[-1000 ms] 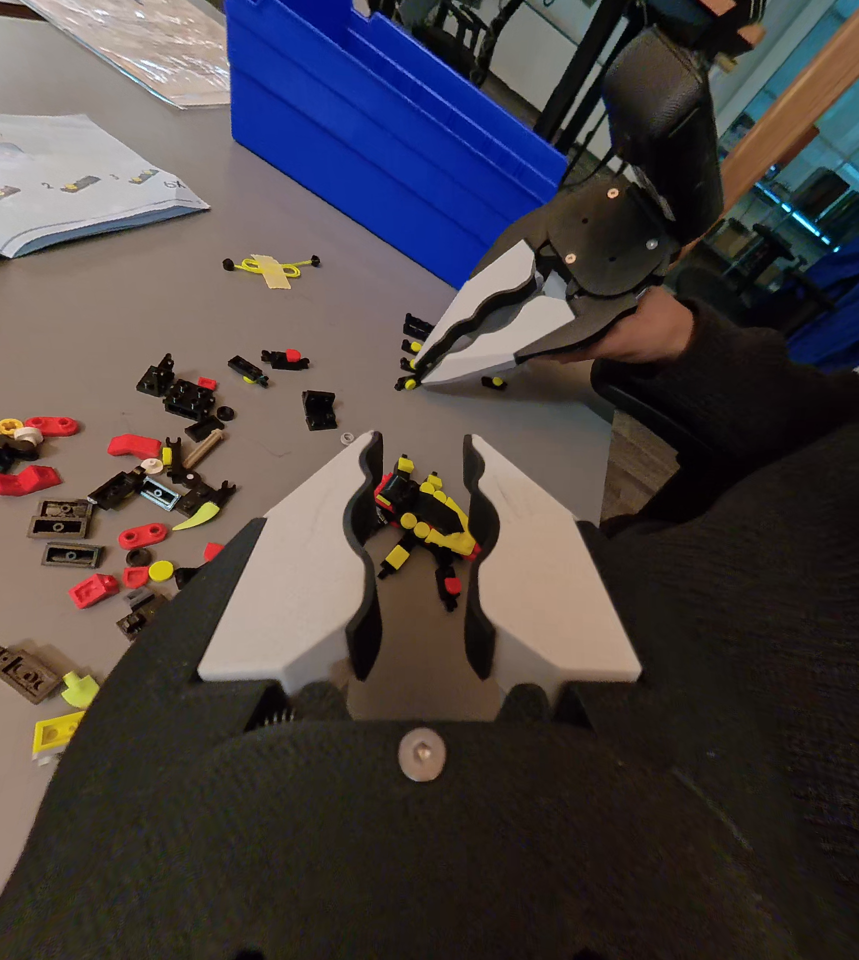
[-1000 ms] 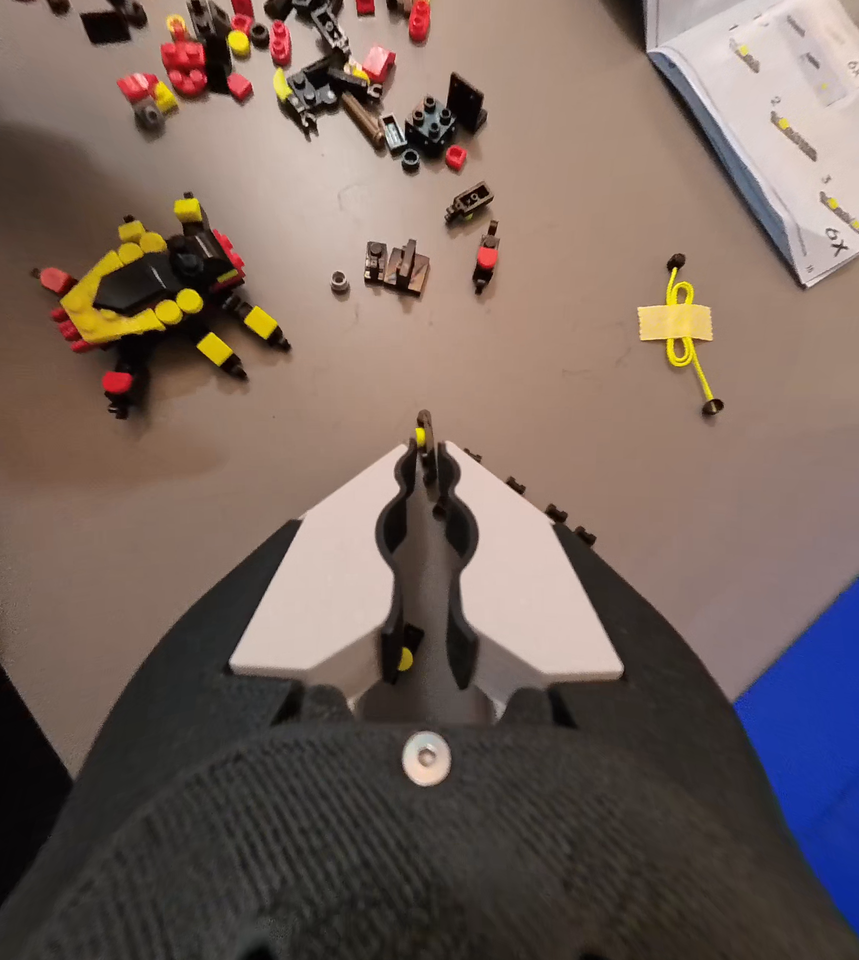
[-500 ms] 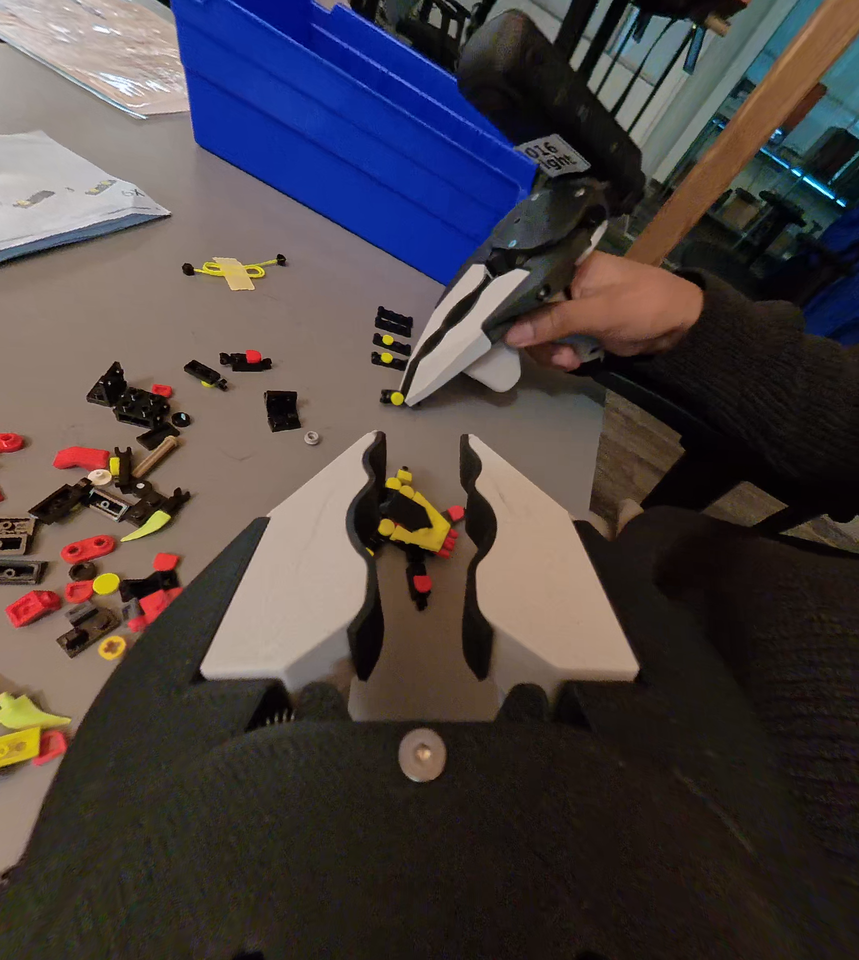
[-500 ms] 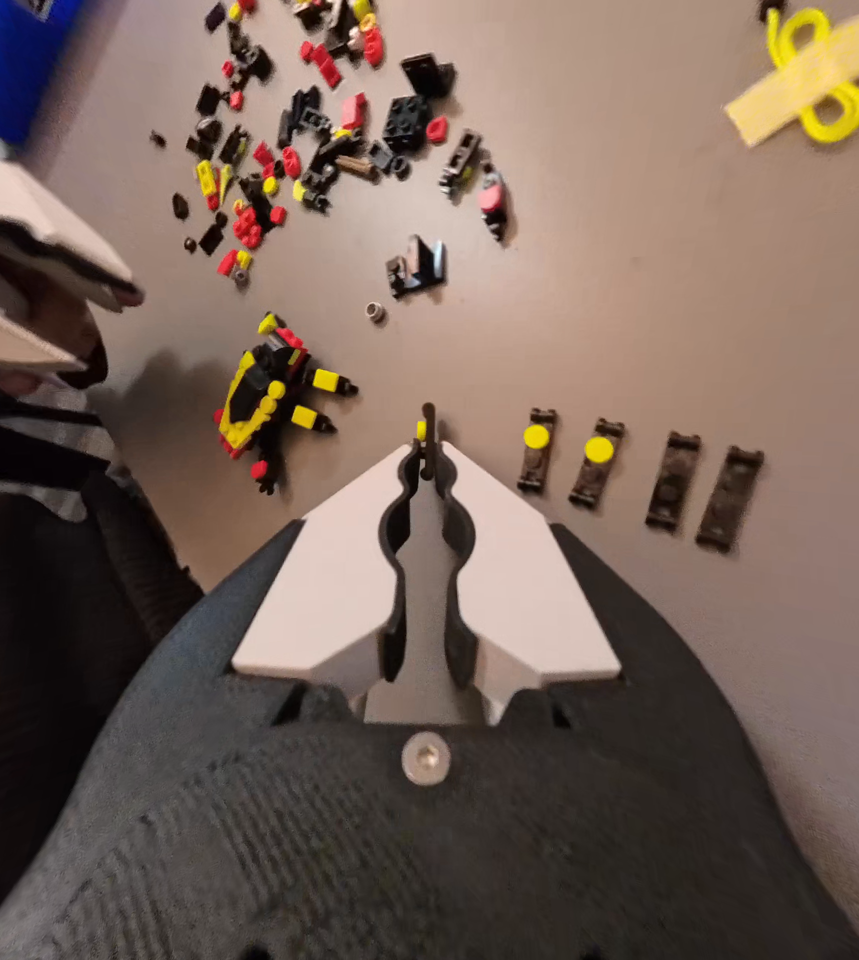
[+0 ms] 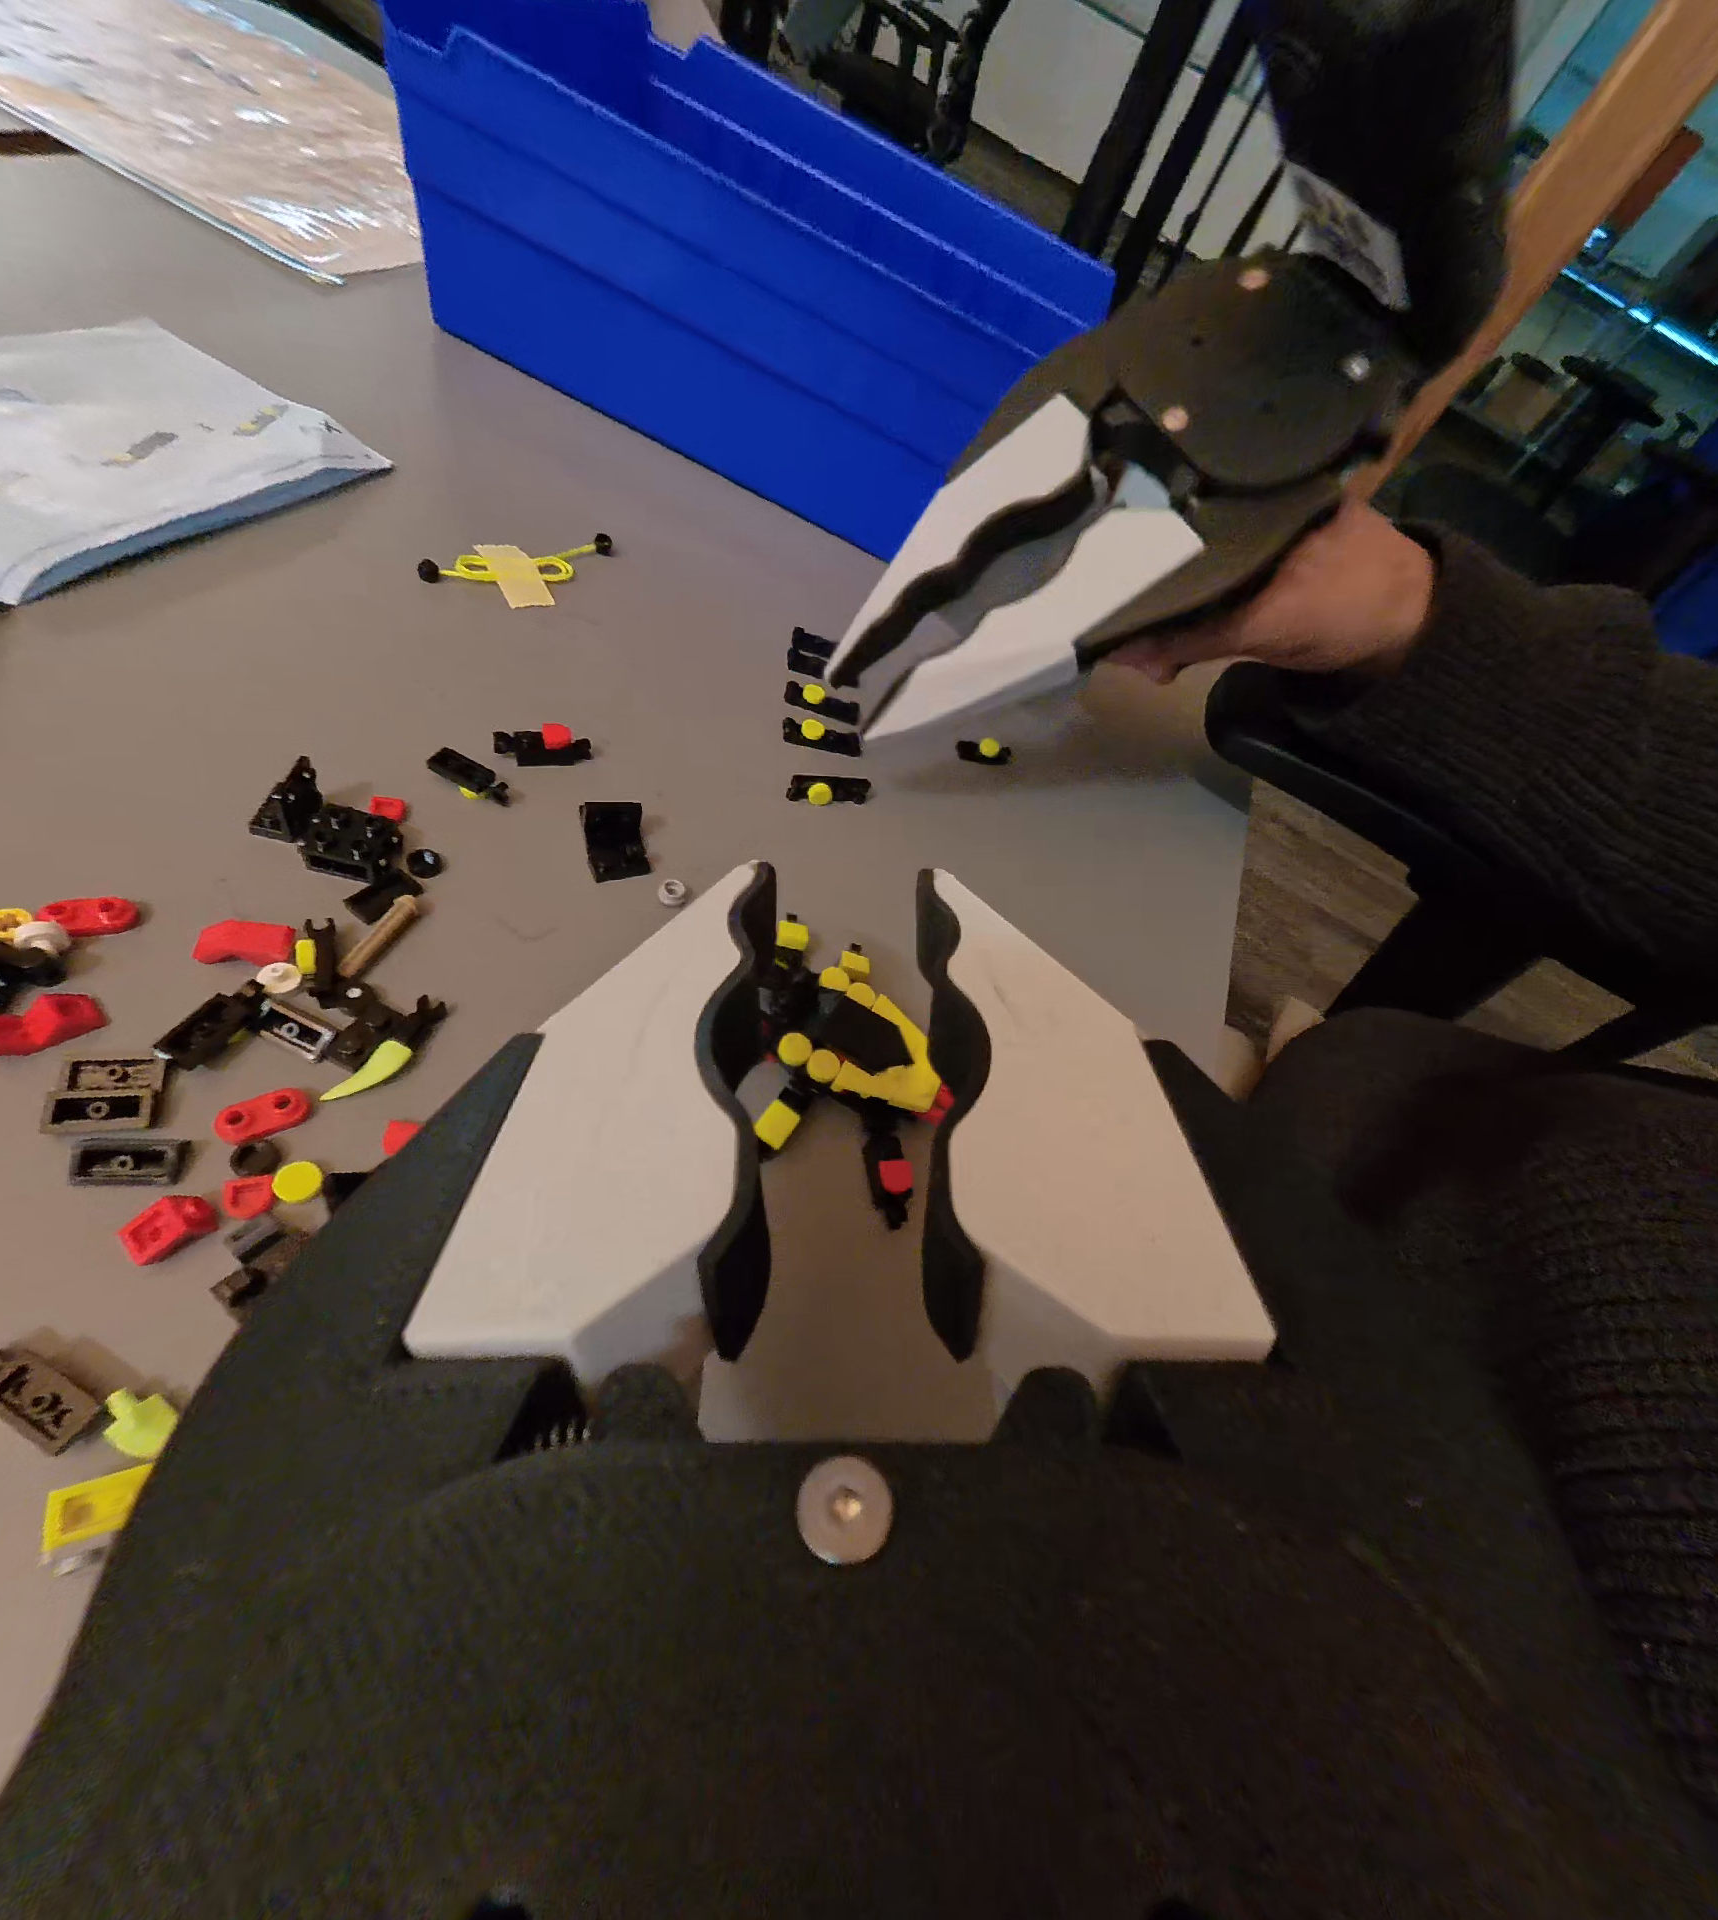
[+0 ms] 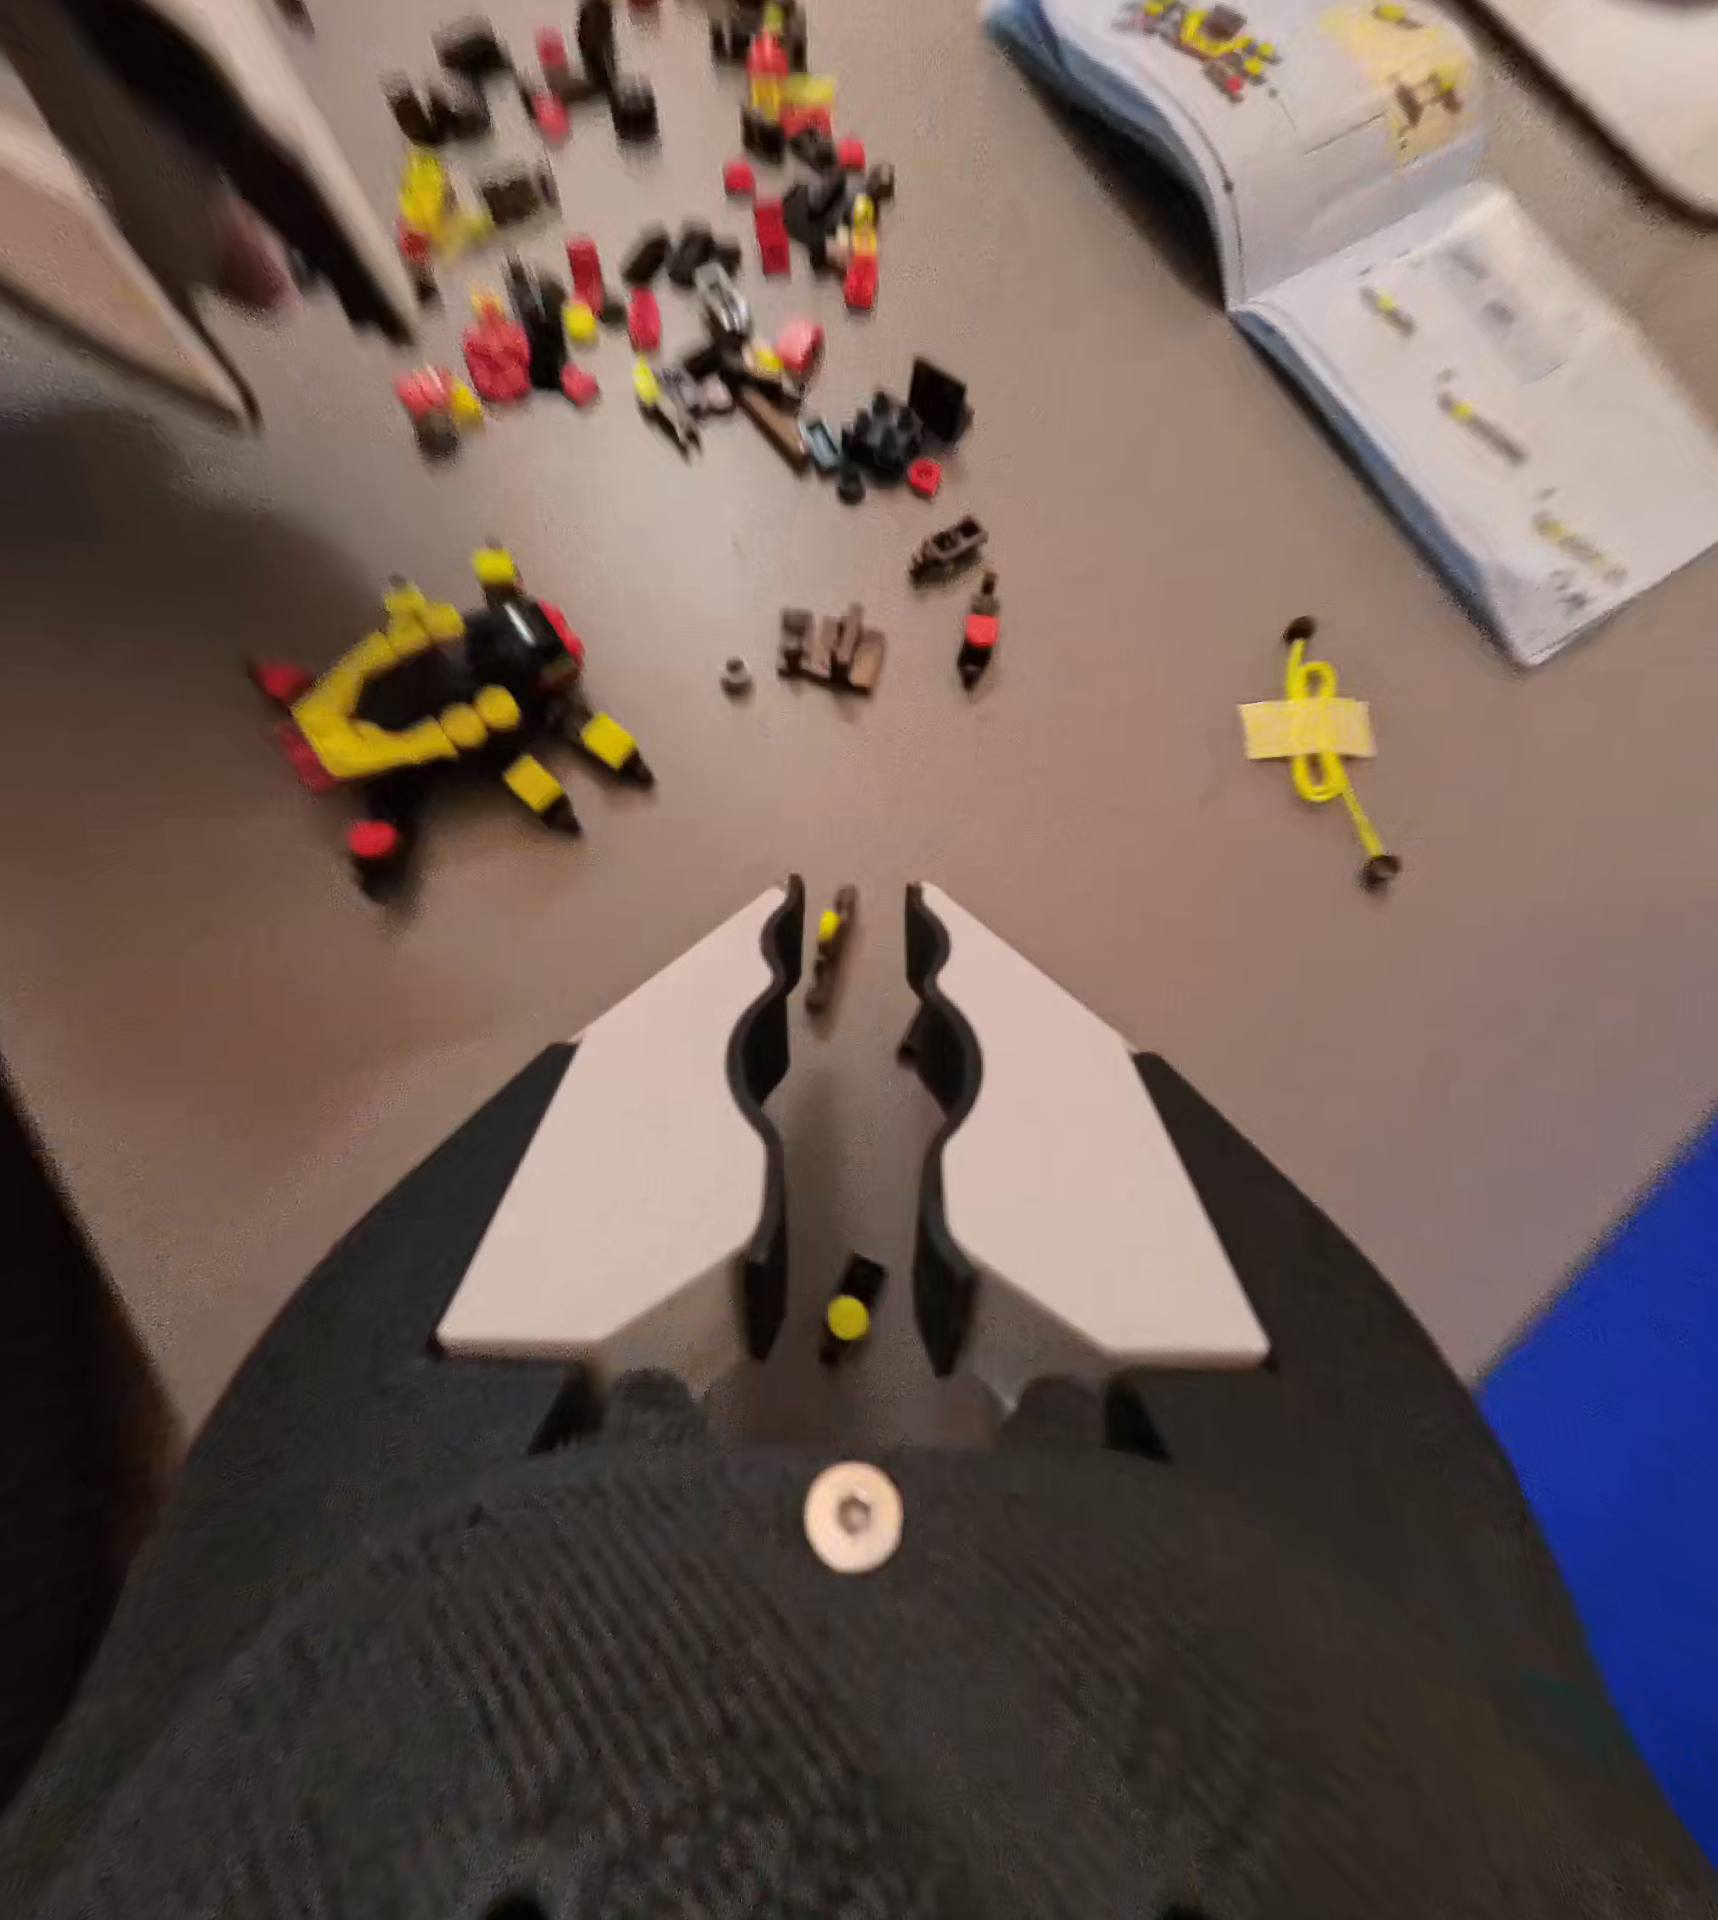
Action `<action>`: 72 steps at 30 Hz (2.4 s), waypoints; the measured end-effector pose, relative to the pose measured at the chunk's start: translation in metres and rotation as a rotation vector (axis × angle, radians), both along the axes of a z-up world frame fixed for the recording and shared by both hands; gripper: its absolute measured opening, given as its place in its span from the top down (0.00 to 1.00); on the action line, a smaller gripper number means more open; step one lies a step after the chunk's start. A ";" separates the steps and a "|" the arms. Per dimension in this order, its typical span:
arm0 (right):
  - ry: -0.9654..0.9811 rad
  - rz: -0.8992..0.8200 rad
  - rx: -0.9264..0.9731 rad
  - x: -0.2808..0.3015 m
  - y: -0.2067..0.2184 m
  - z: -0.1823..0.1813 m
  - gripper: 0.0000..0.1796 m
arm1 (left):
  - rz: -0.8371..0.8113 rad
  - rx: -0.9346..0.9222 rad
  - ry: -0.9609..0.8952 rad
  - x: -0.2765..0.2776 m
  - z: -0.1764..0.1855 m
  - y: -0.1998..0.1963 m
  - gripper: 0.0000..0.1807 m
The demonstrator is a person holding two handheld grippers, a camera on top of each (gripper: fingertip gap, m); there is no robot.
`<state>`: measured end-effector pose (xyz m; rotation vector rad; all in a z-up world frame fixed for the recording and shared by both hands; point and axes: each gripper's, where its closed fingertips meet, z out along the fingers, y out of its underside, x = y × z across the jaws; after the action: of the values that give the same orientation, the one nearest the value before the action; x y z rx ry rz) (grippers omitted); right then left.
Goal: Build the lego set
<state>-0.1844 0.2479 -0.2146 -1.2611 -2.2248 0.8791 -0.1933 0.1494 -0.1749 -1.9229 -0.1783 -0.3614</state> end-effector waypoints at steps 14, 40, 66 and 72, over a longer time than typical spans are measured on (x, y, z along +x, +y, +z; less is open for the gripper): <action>-0.051 -0.063 0.153 0.017 0.005 -0.026 0.90 | -0.070 -0.045 0.172 0.001 -0.009 0.032 0.84; -0.360 -0.380 -0.825 0.008 0.008 -0.010 0.98 | -0.451 -0.284 0.362 0.005 -0.060 0.112 0.81; -0.023 -0.287 -0.413 0.010 0.035 0.019 0.89 | -0.385 -0.297 0.318 -0.006 -0.044 0.093 0.91; -0.069 -0.373 -0.207 0.016 0.018 -0.001 0.92 | -0.091 -0.239 0.305 -0.041 -0.027 0.058 0.92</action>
<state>-0.1683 0.2663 -0.2159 -1.7547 -1.8909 0.9434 -0.2341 0.2075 -0.2022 -2.1997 0.0707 -0.1058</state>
